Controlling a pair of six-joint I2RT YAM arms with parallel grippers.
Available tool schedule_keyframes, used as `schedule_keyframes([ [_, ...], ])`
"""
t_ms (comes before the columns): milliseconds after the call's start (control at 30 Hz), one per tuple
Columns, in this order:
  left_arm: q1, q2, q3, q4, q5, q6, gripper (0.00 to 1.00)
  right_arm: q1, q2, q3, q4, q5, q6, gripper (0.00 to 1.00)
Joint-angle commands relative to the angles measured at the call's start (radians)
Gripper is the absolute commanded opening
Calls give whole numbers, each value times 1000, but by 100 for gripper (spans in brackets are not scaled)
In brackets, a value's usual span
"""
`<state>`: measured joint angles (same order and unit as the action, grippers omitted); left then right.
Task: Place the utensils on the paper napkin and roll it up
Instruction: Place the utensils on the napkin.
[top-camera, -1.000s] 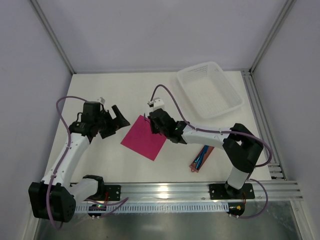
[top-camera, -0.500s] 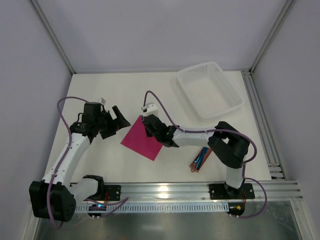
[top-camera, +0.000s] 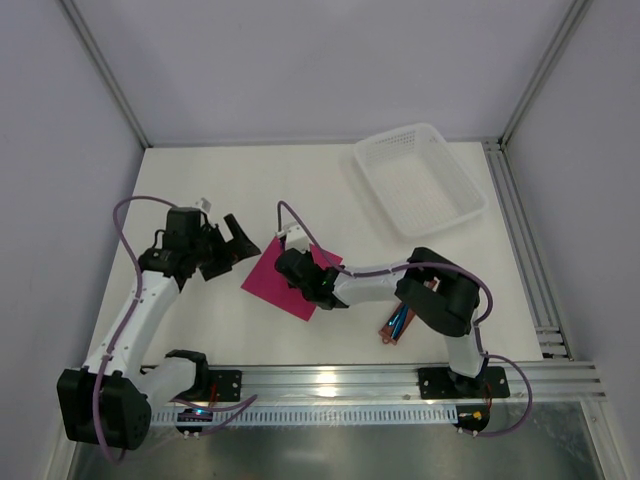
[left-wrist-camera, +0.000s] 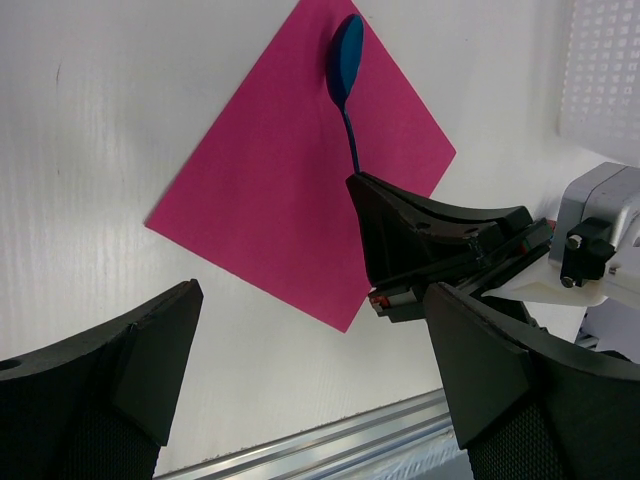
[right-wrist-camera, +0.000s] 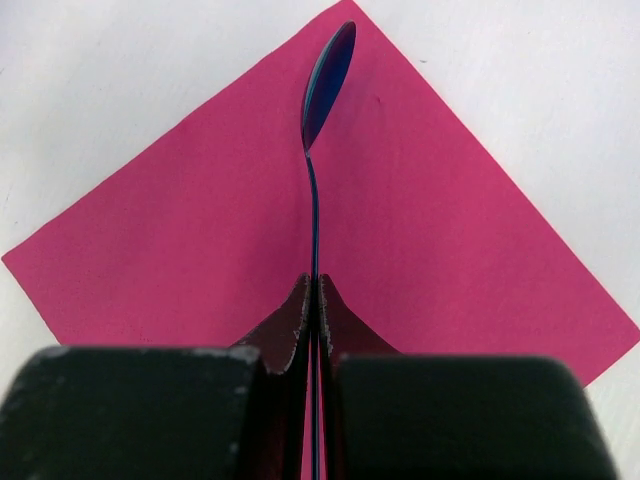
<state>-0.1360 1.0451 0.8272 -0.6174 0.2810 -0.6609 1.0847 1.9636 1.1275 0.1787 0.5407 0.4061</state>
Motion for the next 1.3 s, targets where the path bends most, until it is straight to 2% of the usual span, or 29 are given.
schedule_keyframes([
  [0,7,-25,-10,36,17,14,98,15,9,-5,38,62,52,4],
  [467,6,-19,-65,71,32,-3,97,21,27,-5,5,59,119,4],
  [800,7,-17,-71,76,26,1,97,15,-66,-64,129,-14,60,4],
  [1267,7,6,-71,84,17,7,97,-49,-37,-41,171,-64,74,4],
])
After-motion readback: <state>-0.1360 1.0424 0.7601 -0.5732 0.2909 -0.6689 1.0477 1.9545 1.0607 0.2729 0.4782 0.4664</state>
